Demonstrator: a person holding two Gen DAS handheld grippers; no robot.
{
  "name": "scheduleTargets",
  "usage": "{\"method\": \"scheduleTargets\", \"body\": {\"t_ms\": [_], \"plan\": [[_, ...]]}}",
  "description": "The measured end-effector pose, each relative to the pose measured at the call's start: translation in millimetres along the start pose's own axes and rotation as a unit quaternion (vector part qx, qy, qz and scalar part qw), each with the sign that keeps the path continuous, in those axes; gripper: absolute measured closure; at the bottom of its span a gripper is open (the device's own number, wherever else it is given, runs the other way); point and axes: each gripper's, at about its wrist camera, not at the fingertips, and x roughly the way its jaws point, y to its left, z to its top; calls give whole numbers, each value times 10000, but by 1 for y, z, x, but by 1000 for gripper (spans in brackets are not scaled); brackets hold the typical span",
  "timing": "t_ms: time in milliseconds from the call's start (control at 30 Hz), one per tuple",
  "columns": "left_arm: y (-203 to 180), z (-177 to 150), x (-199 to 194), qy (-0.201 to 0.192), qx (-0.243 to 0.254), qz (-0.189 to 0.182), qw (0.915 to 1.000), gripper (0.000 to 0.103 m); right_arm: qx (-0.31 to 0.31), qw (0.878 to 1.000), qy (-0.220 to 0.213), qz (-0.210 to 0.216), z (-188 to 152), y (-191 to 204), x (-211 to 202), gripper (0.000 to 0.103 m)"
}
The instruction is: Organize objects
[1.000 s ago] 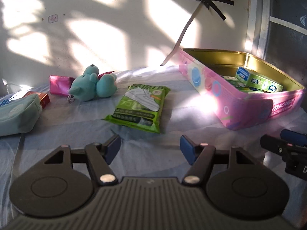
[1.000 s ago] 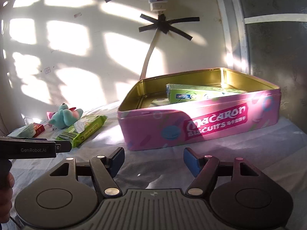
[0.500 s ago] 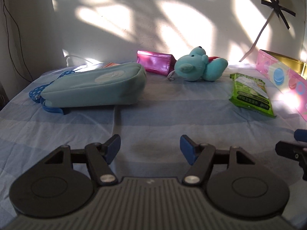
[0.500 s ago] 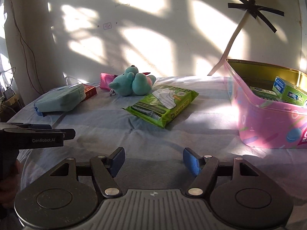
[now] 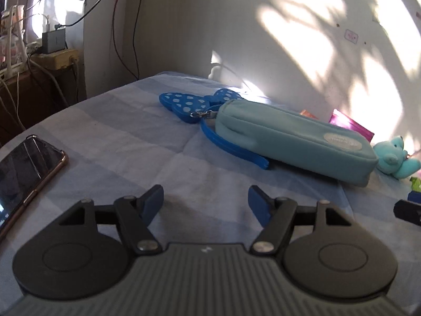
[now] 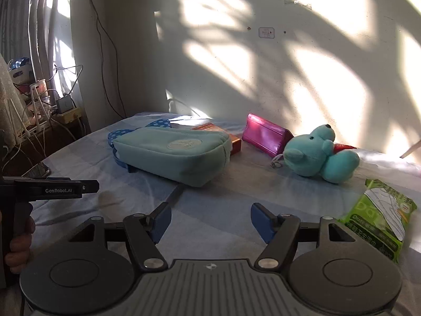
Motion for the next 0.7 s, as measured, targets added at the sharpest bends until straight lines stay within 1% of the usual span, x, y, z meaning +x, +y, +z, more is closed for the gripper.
{"method": "scheduleTargets", "body": {"t_ms": [33, 67, 133, 167, 233, 267, 300, 333, 367, 400, 433, 467, 500, 533, 567, 633, 700], "plan": [[6, 2, -1, -72, -173, -5, 9998, 30, 50, 10000, -12, 46, 5, 1, 7, 29], [9, 5, 0, -130, -297, 36, 9995, 30, 240, 9997, -16, 95, 12, -1, 18, 27], [10, 14, 3, -283, -365, 107, 9989, 30, 838, 9961, 13, 261, 22, -13, 33, 24], [10, 20, 5, -353, -333, 122, 9987, 30, 1229, 9917, 41, 374, 26, -21, 40, 23], [7, 33, 9, -480, -209, 92, 9986, 30, 1962, 9790, 55, 559, 29, -35, 51, 19], [5, 39, 12, -549, -160, 107, 9983, 30, 2347, 9703, 89, 585, 28, -40, 58, 18], [4, 43, 15, -573, -152, 134, 9982, 30, 2615, 9632, 219, 590, 27, -43, 67, 16], [5, 47, 18, -535, -190, 156, 9983, 30, 2872, 9546, 417, 669, 26, -47, 78, 16], [7, 48, 21, -468, -254, 142, 9985, 30, 3151, 9435, 601, 827, 23, -50, 87, 19], [8, 48, 22, -405, -324, 93, 9986, 30, 3380, 9339, 611, 996, 20, -52, 91, 44], [10, 46, 22, -361, -369, 57, 9986, 30, 3579, 9253, 630, 1083, 16, -54, 91, 56], [11, 43, 20, -331, -395, 52, 9987, 30, 3748, 9177, 625, 1162, 13, -55, 88, 59], [13, 41, 18, -310, -409, 56, 9987, 30, 3833, 9130, 630, 1247, 10, -56, 82, 64], [13, 40, 16, -307, -430, 36, 9986, 30, 3875, 9097, 657, 1338, 7, -58, 75, 67], [15, 39, 12, -314, -486, -29, 9983, 30, 3909, 9071, 675, 1407, 3, -60, 65, 68], [16, 37, 4, -340, -590, -227, 9974, 30, 3872, 9071, 736, 1479, -7, -68, 40, 69], [11, 35, -4, -342, -590, -457, 9966, 27, 3911, 9047, 810, 1484, -22, -84, 10, 70]]}}
